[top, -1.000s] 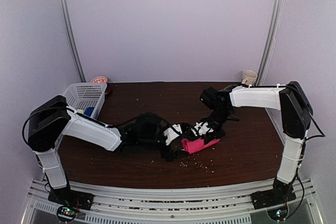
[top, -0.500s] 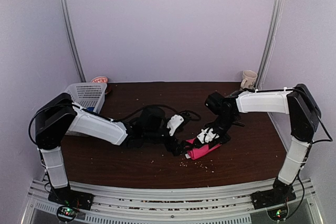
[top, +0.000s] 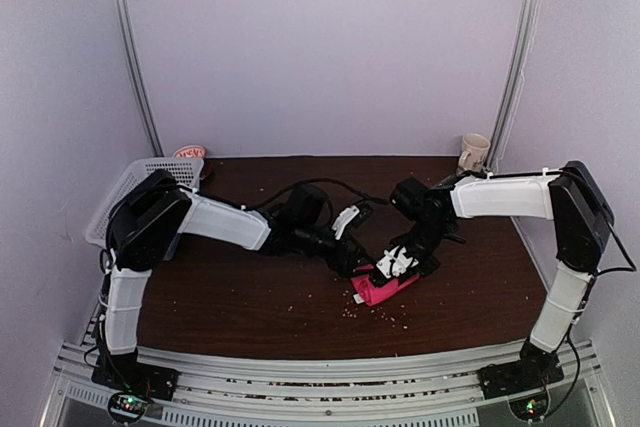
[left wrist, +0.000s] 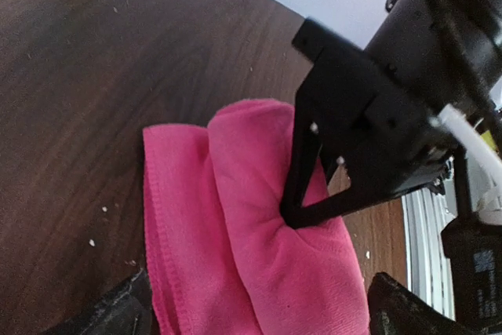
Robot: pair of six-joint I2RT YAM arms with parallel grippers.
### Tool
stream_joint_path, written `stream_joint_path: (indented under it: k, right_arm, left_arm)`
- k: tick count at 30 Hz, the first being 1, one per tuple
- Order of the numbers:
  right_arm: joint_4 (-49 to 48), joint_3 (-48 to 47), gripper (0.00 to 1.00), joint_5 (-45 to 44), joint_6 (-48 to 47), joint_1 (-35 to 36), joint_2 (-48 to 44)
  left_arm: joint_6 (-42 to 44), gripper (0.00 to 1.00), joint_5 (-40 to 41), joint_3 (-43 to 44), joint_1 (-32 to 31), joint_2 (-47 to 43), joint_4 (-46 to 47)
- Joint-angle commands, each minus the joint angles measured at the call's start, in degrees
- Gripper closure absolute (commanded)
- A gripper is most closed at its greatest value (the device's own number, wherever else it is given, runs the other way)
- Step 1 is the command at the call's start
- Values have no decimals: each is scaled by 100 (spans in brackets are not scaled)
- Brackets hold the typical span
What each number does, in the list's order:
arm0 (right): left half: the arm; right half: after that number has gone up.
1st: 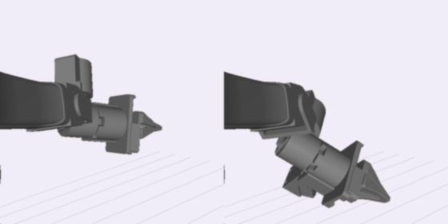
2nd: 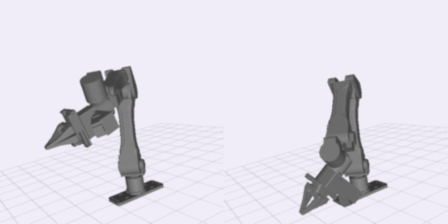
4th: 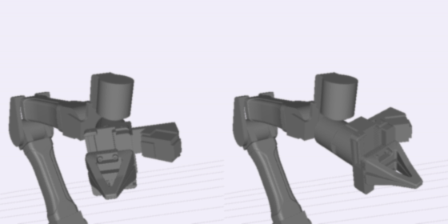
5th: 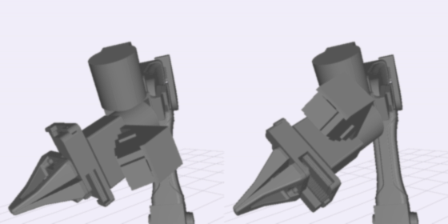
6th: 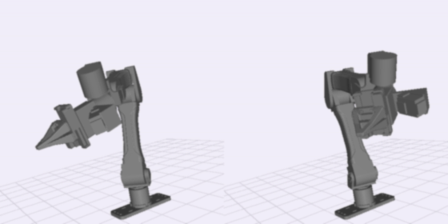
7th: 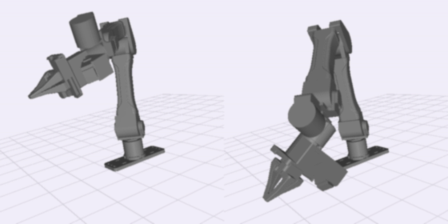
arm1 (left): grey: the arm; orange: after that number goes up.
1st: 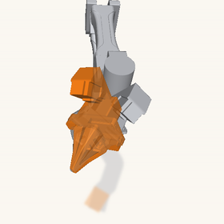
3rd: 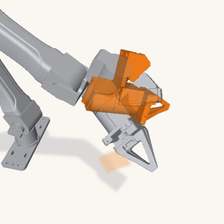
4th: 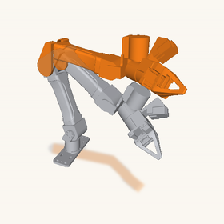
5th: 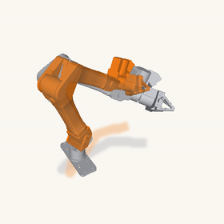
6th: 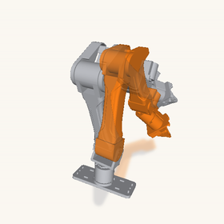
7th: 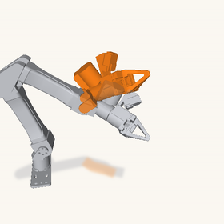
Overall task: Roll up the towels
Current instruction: Roll the towel at the center of the board.
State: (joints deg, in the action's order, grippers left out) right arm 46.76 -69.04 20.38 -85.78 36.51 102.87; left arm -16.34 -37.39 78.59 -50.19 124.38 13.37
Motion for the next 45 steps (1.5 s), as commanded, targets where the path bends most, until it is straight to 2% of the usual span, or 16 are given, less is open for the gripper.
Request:
stream_joint_path:
  k: [1,10,19,28,35,39,45]
  right_arm:
    - [70,116,87,-318,-97,15,-16]
    - [69,-11,86,-443,-153,15,76]
    - [126,-165,86,-609,-179,31,203]
    - [312,-388,85,-750,-143,82,338]
    - [292,-489,85,-867,-66,85,401]
    - [547,-734,85,-804,16,84,566]
    - [1085,-1208,85,-686,136,84,890]
  left_arm:
    - [-221,2,-872,434,167,363,-480]
    - [-203,3,-1616,1090,186,999,-1232]
    - [-484,6,-1998,1392,185,1280,-1252]
    - [-616,9,-2053,1863,144,1472,-1506]
    - [-400,12,-1877,2160,84,1572,-2029]
    - [-50,15,-1553,2421,15,1615,-2582]
    - [64,15,-1413,2462,-12,1580,-2681]
